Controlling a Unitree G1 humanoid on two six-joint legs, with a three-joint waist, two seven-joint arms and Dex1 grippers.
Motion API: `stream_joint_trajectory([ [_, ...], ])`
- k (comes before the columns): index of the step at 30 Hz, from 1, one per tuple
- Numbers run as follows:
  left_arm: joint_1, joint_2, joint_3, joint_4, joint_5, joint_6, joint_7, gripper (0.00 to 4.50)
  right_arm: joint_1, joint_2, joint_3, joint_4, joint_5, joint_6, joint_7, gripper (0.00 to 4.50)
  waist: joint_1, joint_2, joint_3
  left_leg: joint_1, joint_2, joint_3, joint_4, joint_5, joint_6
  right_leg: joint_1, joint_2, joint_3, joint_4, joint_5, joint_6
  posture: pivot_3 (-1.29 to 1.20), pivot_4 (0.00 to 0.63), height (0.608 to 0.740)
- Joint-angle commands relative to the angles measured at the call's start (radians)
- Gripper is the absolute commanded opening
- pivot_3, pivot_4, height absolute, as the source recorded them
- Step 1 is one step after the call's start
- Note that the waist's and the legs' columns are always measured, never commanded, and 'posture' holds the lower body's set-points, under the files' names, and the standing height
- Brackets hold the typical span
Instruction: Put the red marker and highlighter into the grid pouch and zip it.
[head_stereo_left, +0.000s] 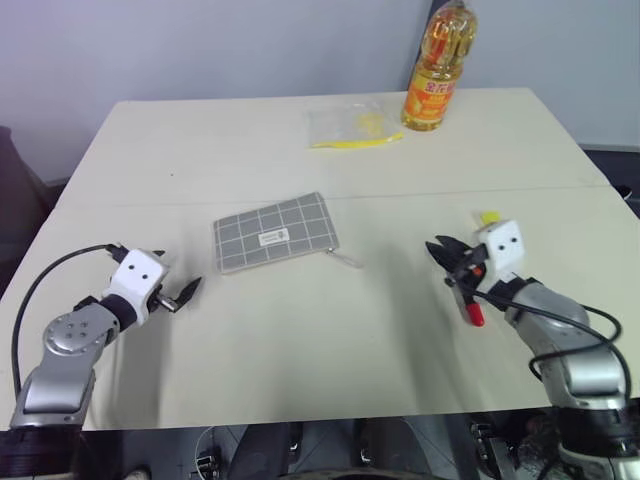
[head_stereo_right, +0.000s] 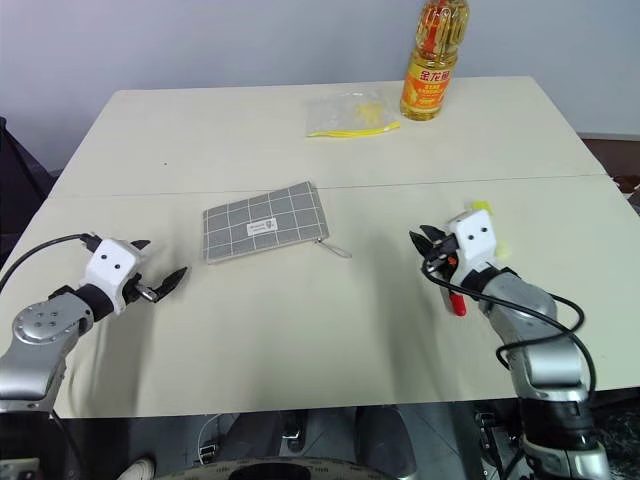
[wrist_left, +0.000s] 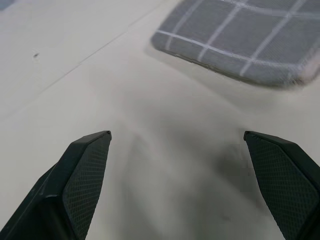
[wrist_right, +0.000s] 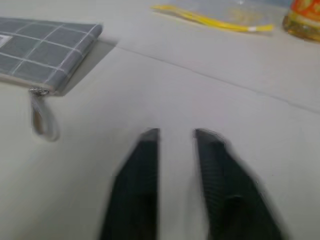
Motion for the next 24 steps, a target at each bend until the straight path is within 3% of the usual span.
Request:
stream_joint_trajectory([
  [1,-0.072,0.041,-0.043,0.116,0.064,-0.141,-0.033,4.5,-0.115,0.041,0.08,0.063,-0.061,0.012,-0.035,0.04,0.0,0.0,0.0,0.0,0.0,0.0,0.0,0.0,0.0,0.0,0.0,0.0,0.0,0.0,0.0,0.0,0.15,0.74],
  [11,-0.279,0.051,-0.163,0.452,0.115,-0.443,-0.146,4.5,-0.387,0.183,0.222,0.361,-0.249,0.02,-0.179,0.04,-0.001,0.0,0.0,0.0,0.0,0.001,0.0,0.0,-0.001,-0.002,0.001,0.0,0.003,0.003,0.003,0.0,0.15,0.74],
  [24,-0.427,0.043,-0.293,0.699,0.224,-0.757,-0.226,4.5,-0.6,0.328,0.301,0.636,-0.298,0.01,-0.106,0.04,-0.002,0.001,0.0,0.001,-0.001,0.001,0.002,0.001,-0.002,-0.004,0.001,0.001,0.012,0.003,0.003,0.0,0.15,0.74],
])
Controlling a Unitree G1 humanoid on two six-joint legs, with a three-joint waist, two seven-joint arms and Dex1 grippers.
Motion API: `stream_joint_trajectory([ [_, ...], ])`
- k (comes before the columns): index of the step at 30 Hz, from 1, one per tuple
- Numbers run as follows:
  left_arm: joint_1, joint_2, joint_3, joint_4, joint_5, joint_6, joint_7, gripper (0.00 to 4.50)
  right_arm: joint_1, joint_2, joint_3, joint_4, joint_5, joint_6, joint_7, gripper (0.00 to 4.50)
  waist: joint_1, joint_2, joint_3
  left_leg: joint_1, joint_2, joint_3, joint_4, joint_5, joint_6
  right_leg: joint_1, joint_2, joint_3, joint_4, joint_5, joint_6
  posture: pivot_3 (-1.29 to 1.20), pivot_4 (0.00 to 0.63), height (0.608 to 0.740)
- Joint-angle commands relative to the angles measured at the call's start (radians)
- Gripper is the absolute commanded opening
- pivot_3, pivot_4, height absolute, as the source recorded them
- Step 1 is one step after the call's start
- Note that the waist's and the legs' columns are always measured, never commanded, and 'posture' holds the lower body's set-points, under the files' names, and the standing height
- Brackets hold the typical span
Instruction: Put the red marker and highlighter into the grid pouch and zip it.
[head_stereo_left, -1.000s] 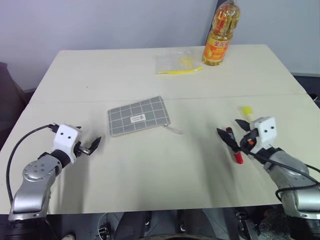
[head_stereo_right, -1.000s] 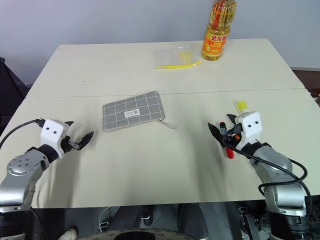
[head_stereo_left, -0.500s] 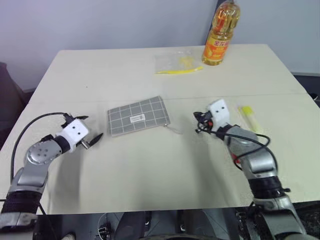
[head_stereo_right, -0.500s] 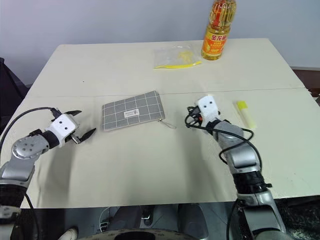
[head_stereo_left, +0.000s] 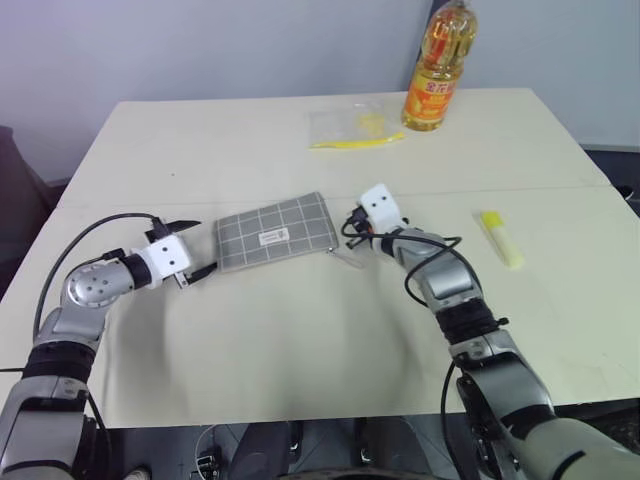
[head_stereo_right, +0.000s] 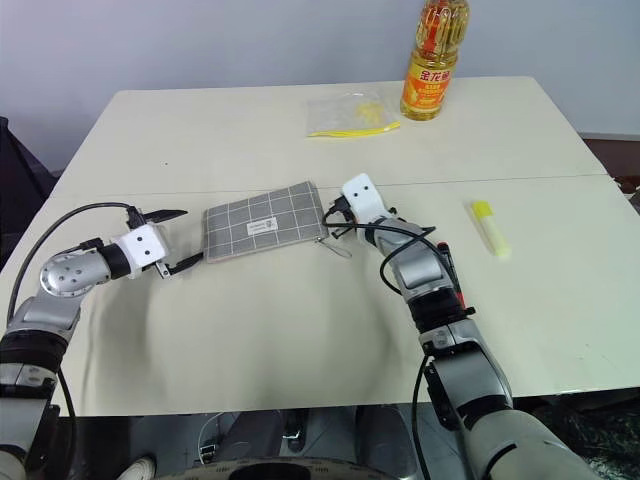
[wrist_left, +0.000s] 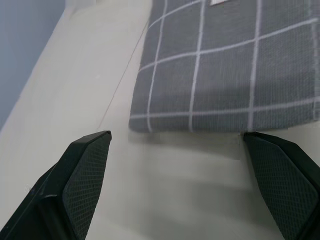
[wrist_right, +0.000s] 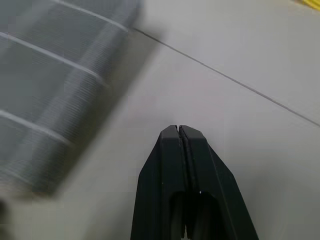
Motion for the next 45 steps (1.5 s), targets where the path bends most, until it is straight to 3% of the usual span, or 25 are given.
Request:
stream_joint_trajectory([
  [1,-0.004,-0.005,-0.074,0.061,0.057,-0.072,-0.044,4.5,-0.045,0.013,0.003,0.027,-0.012,-0.024,0.019,0.04,0.0,0.0,0.0,0.0,0.0,0.0,0.0,0.0,0.0,0.0,0.0,0.0,0.0,0.0,0.0,0.0,0.15,0.74],
  [29,-0.278,-0.036,-0.175,0.459,0.183,-0.465,0.011,4.5,-0.002,0.059,0.025,-0.021,-0.03,-0.049,0.102,0.04,-0.001,0.0,0.0,0.001,-0.001,0.001,0.002,0.002,0.001,-0.001,0.003,0.001,0.007,0.001,0.001,0.0,0.15,0.74],
  [30,-0.281,-0.034,-0.175,0.467,0.183,-0.471,0.012,3.99,-0.001,0.058,0.024,-0.021,-0.03,-0.05,0.102,0.0,-0.001,0.0,0.0,0.001,-0.001,0.001,0.002,0.002,0.001,-0.001,0.003,0.001,0.007,0.001,0.001,0.0,0.15,0.74],
  [31,-0.283,-0.032,-0.176,0.472,0.183,-0.474,0.013,3.75,-0.001,0.058,0.024,-0.021,-0.03,-0.051,0.102,0.0,-0.002,0.0,0.0,0.001,-0.001,0.001,0.002,0.002,0.001,-0.001,0.003,0.001,0.007,0.001,0.001,0.0,0.15,0.74],
  [35,-0.292,-0.024,-0.177,0.491,0.187,-0.481,0.027,1.71,-0.001,0.056,0.024,-0.019,-0.033,-0.055,0.099,0.0,-0.005,0.0,0.0,0.001,-0.001,0.001,0.002,0.002,0.001,-0.001,0.004,0.001,0.007,0.001,0.001,0.0,0.15,0.74],
  [36,-0.293,-0.022,-0.174,0.493,0.185,-0.48,0.03,1.02,-0.001,0.056,0.023,-0.019,-0.033,-0.056,0.097,0.0,-0.007,0.0,0.0,0.001,-0.001,0.001,0.002,0.002,0.001,-0.001,0.004,0.001,0.007,0.001,0.001,0.0,0.15,0.74],
  [38,-0.292,-0.023,-0.16,0.494,0.169,-0.469,0.03,0.16,-0.001,0.054,0.016,-0.02,-0.033,-0.058,0.09,0.0,-0.009,0.0,0.0,0.0,-0.001,0.001,0.002,0.002,0.0,-0.001,0.004,0.001,0.008,0.001,0.001,0.0,0.15,0.74],
  [45,-0.241,-0.063,-0.077,0.348,-0.044,-0.282,-0.115,0.03,0.027,0.021,-0.054,-0.129,-0.018,-0.056,0.033,0.0,-0.022,-0.001,0.0,-0.001,-0.001,0.001,0.002,0.003,0.0,0.0,0.004,0.002,0.008,0.001,0.001,0.0,0.15,0.74],
])
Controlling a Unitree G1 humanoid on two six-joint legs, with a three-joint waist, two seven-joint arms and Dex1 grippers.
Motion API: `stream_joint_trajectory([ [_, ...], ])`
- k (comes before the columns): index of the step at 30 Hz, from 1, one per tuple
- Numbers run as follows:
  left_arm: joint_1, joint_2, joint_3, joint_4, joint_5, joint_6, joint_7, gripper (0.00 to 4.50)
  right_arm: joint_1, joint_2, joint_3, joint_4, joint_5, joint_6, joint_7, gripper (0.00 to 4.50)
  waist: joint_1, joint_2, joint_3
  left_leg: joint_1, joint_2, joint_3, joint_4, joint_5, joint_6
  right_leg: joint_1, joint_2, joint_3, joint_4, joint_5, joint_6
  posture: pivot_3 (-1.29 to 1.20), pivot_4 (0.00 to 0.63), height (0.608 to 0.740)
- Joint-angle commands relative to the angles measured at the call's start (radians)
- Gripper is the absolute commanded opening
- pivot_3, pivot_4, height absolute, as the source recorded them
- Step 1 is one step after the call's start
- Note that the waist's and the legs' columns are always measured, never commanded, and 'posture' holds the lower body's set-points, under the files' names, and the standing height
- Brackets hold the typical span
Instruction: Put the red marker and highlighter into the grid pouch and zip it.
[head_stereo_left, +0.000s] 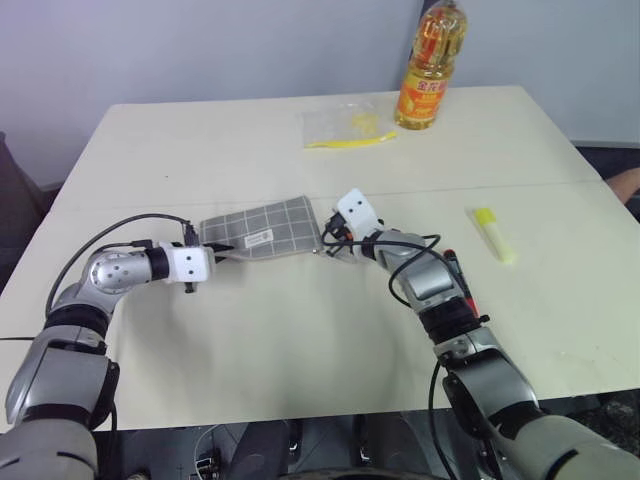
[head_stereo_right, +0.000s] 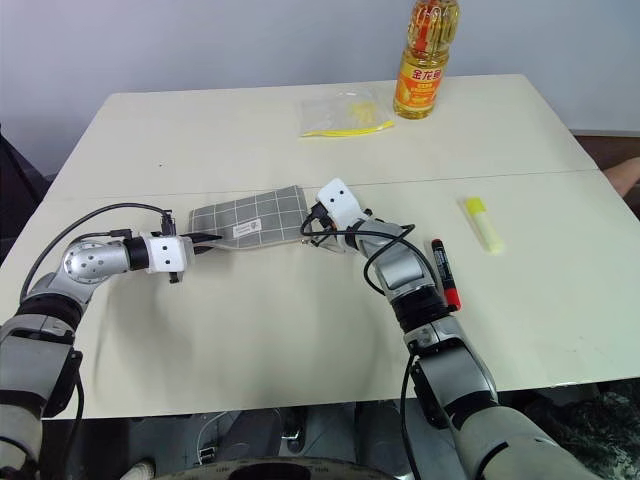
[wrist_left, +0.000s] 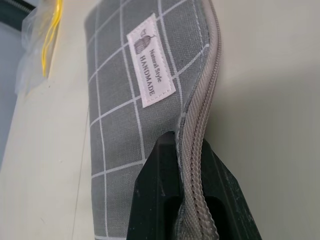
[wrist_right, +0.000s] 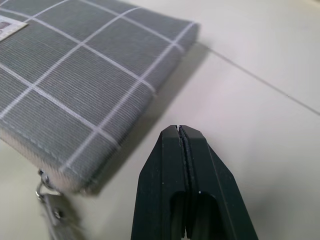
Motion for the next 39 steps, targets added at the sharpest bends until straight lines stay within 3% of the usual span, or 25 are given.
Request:
stream_joint_trajectory([
  [1,0.038,-0.012,0.058,-0.138,-0.148,0.132,-0.094,0.03,0.013,-0.024,-0.05,-0.125,0.009,-0.012,-0.031,0.0,-0.002,0.0,0.0,0.0,0.0,0.0,0.0,0.0,0.0,0.0,0.0,0.0,0.0,0.0,0.0,0.0,0.15,0.74],
  [5,0.161,-0.019,0.076,-0.529,-0.272,0.493,-0.147,0.03,0.088,-0.078,-0.096,-0.307,0.034,0.036,-0.015,0.0,-0.005,0.0,0.0,-0.001,0.0,0.0,-0.001,0.0,0.0,-0.002,-0.002,0.001,0.0,0.0,0.0,0.0,0.15,0.74],
  [11,0.341,0.016,0.067,-1.046,-0.276,0.958,-0.107,0.03,0.199,-0.164,-0.099,-0.498,0.047,0.108,0.032,0.0,-0.007,0.0,0.0,-0.001,0.001,0.0,-0.002,0.0,0.0,-0.001,-0.001,0.003,-0.002,0.0,0.0,0.0,0.15,0.74],
  [14,0.406,0.032,0.05,-1.194,-0.225,1.042,-0.085,0.03,0.219,-0.177,-0.093,-0.512,0.047,0.127,0.029,0.0,-0.007,0.0,0.0,0.0,0.002,0.0,-0.002,0.0,0.0,-0.001,-0.001,0.004,-0.002,0.0,0.0,0.0,0.15,0.74],
  [19,0.479,0.021,0.037,-1.288,-0.183,1.097,-0.05,0.03,0.209,-0.169,-0.079,-0.463,0.029,0.129,0.008,0.0,-0.002,0.0,0.0,0.001,0.002,0.0,-0.002,0.0,-0.001,-0.001,0.0,0.005,-0.002,0.0,-0.001,0.0,0.15,0.74],
  [22,0.491,0.022,0.039,-1.305,-0.174,1.103,-0.043,1.06,0.206,-0.163,-0.066,-0.434,0.021,0.122,0.003,0.0,-0.001,-0.001,0.001,0.0,0.002,0.0,-0.002,0.0,-0.001,-0.001,0.0,0.005,-0.002,0.0,-0.001,0.0,0.15,0.74],
  [27,0.53,0.069,0.074,-1.294,-0.216,1.011,-0.105,3.56,0.2,-0.172,-0.045,-0.389,-0.001,0.135,-0.007,0.0,-0.001,-0.001,0.001,0.0,0.002,0.0,-0.002,0.0,-0.001,-0.001,-0.001,0.005,-0.003,0.0,-0.001,0.0,0.15,0.74],
  [34,0.492,0.175,0.117,-1.045,-0.198,0.65,-0.179,3.56,0.177,-0.165,-0.044,-0.334,-0.014,0.136,-0.02,0.0,-0.002,0.0,0.001,0.0,0.002,0.0,-0.003,0.0,-0.001,-0.002,-0.001,0.005,-0.003,0.0,-0.002,0.0,0.15,0.74],
  [39,0.35,0.183,0.053,-0.744,-0.073,0.287,-0.138,3.56,0.166,-0.158,-0.025,-0.317,-0.015,0.129,-0.005,0.0,0.002,0.0,0.001,0.0,0.002,0.0,-0.003,0.0,-0.001,-0.005,-0.002,0.005,-0.005,0.0,-0.002,0.0,0.15,0.74],
])
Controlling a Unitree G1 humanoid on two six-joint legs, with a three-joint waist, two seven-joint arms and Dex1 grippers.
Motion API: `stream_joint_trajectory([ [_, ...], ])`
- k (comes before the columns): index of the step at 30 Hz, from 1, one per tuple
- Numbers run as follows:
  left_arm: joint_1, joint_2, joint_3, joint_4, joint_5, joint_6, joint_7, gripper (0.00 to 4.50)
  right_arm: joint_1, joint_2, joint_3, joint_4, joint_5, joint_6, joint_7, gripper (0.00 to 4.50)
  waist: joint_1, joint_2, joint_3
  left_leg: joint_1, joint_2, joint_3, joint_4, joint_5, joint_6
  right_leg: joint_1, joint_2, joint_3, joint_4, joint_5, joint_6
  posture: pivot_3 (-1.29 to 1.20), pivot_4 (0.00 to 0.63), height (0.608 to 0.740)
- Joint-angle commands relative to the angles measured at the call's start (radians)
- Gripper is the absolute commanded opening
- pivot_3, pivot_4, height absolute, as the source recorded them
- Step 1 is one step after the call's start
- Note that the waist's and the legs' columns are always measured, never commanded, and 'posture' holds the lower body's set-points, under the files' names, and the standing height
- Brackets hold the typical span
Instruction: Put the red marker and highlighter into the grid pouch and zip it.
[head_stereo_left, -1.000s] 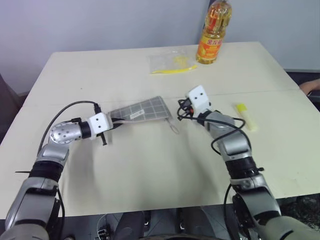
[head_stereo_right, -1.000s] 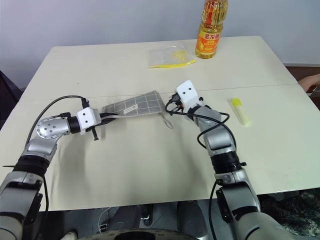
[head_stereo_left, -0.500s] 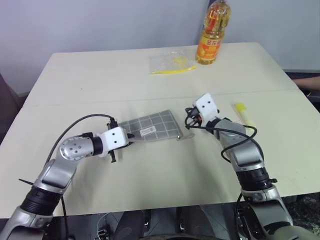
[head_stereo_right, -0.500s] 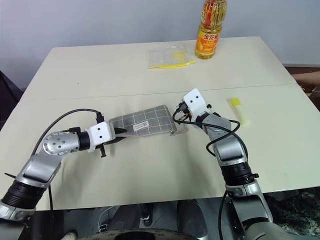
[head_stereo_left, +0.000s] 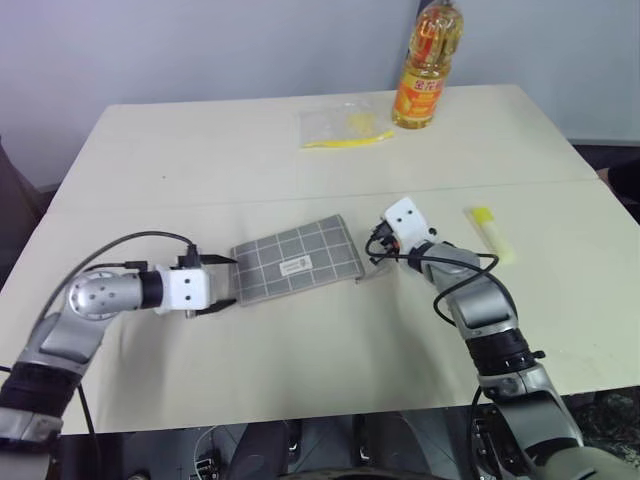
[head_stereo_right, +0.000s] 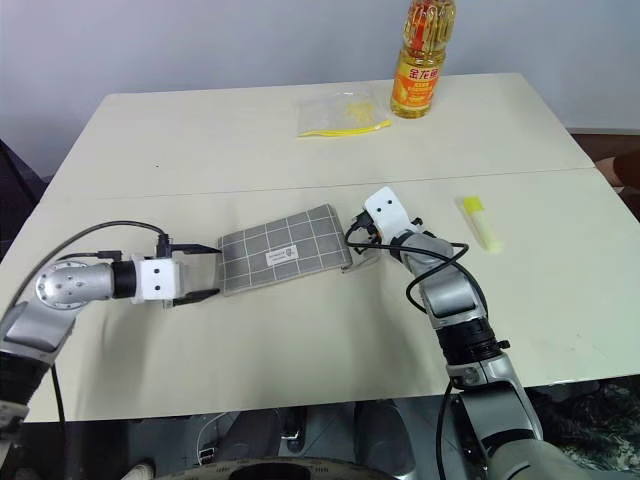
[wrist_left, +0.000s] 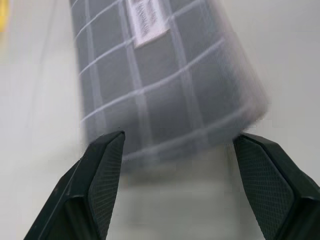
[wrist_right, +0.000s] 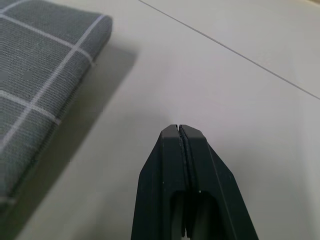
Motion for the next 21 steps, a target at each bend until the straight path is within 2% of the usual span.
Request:
stream_joint_trajectory([
  [1,-0.099,-0.01,-0.038,0.183,0.089,-0.247,0.041,3.56,-0.028,0.008,0.011,-0.003,-0.004,-0.021,0.008,0.0,0.0,0.0,0.0,0.0,0.0,0.0,0.0,0.0,0.0,0.0,0.0,0.0,0.0,0.0,0.0,0.0,0.15,0.74],
  [5,-0.2,-0.061,-0.093,0.366,0.156,-0.444,0.091,3.56,-0.042,0.018,0.022,0.028,-0.008,-0.028,0.002,0.0,-0.001,0.0,0.0,-0.001,-0.001,0.0,-0.001,0.0,0.0,0.002,0.0,0.0,0.0,0.0,0.001,0.0,0.15,0.74],
  [8,-0.24,-0.095,-0.127,0.45,0.164,-0.523,0.099,3.56,-0.052,0.026,0.027,0.052,-0.012,-0.029,-0.001,0.0,-0.002,0.0,0.0,-0.001,-0.001,0.001,0.0,0.0,0.0,0.003,0.0,0.0,0.001,0.0,0.001,0.0,0.15,0.74],
  [14,-0.242,-0.134,-0.165,0.471,0.09,-0.55,0.051,3.56,-0.07,0.052,0.03,0.082,-0.008,-0.035,-0.005,0.0,-0.003,0.0,0.0,0.0,-0.001,0.001,0.001,0.0,0.0,0.004,0.001,0.0,0.002,0.0,0.001,0.0,0.15,0.74],
  [21,-0.197,-0.147,-0.179,0.399,-0.029,-0.46,-0.032,3.56,-0.081,0.075,0.053,0.122,-0.019,-0.048,0.005,0.0,-0.005,0.0,0.0,0.0,-0.001,0.001,0.001,0.0,0.0,0.004,0.001,0.0,0.003,0.0,0.001,0.0,0.15,0.74],
])
